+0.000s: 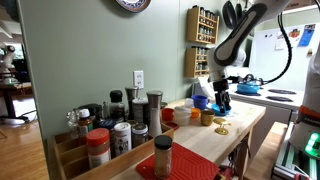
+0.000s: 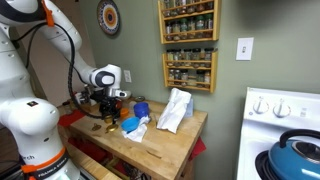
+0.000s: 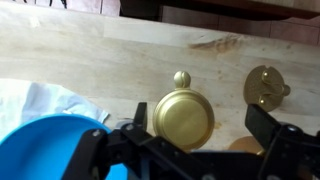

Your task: Pick up the gold lid from the table and put it on the gold cup

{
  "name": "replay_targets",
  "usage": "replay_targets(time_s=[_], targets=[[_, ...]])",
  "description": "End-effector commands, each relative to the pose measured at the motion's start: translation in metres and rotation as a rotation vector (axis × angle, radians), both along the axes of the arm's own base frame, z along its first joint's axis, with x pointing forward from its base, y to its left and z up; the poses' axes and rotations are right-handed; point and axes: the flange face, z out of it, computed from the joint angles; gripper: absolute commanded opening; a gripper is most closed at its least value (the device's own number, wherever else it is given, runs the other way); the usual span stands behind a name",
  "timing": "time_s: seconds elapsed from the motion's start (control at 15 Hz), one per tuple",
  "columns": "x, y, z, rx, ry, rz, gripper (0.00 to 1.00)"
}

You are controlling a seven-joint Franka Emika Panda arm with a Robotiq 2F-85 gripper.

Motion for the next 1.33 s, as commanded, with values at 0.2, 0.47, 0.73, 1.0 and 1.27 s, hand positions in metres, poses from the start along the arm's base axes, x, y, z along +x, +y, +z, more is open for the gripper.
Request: replay_targets(time_s=[0.2, 0.47, 0.73, 1.0, 1.27], targets=[[-0.015, 0.018, -0.012, 0.036, -0.041, -0.026, 1.0], [-0.006, 0.029, -0.021, 0.017, -0.081, 0.008, 1.0], [-0.001, 0.027, -0.03, -0.02, -0.123, 0.035, 1.0], [-0.001, 0.023, -0.039, -0.048, -0.118, 0.057, 1.0], [-0.003, 0.021, -0.042, -0.057, -0.118, 0.066, 1.0]])
